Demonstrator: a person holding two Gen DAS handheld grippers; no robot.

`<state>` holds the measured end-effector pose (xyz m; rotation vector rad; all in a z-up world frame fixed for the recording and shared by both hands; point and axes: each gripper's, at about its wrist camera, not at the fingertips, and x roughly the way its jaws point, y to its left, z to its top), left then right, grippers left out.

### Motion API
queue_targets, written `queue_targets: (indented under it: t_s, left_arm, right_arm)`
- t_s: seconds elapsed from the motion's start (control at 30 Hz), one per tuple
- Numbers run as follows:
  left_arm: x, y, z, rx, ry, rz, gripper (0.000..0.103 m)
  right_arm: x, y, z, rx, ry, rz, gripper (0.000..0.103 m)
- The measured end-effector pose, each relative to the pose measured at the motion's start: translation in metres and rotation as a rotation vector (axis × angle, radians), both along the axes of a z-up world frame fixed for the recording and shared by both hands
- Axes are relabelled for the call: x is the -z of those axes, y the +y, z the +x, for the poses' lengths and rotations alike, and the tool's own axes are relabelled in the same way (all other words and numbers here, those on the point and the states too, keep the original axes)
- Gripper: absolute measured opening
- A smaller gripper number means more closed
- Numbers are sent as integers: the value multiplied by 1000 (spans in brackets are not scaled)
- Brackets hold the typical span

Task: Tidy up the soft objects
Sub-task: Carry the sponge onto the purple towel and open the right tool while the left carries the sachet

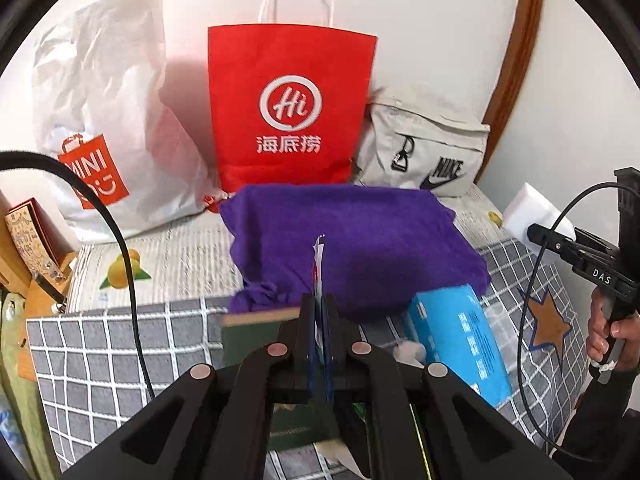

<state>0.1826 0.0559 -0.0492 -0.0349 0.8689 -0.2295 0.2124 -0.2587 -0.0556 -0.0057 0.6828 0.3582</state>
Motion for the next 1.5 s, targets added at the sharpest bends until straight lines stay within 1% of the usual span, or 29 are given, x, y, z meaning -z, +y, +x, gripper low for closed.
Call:
queue_targets:
  t_s: [0.17, 0.33, 0.67, 0.9, 1.0, 1.2, 1.3, 1.4, 1.5]
  left_arm:
    - [-6, 10, 19, -13, -6, -9, 4]
    - [-8, 11, 35, -6, -8, -8, 4]
    - [2, 18, 70, -13, 19, -17, 4]
    - [16, 25, 89, -25, 58, -25, 4]
    - [19, 27, 94, -23, 66, -17, 4]
    - [27, 26, 104, -21, 80, -26, 4]
    - [30, 23, 109, -17, 88, -25, 4]
    - [34, 19, 113, -10, 98, -21, 4]
    - [37, 17, 116, -5, 108, -17, 4]
  right_arm:
    - [-5, 0, 24, 24, -13, -6, 44]
    - [2, -3, 52, 60, 3, -7, 44]
    - [45, 5, 114, 70, 74, -20, 44]
    - [78, 11, 159, 99, 153, -30, 44]
    - [89, 12, 168, 105, 178, -29, 44]
    - [108, 13, 183, 106, 226, -39, 44]
    - [114, 13, 187, 105, 245, -37, 44]
    - [117, 20, 189, 92, 242, -63, 44]
    - [121, 23, 191, 73, 261, -64, 44]
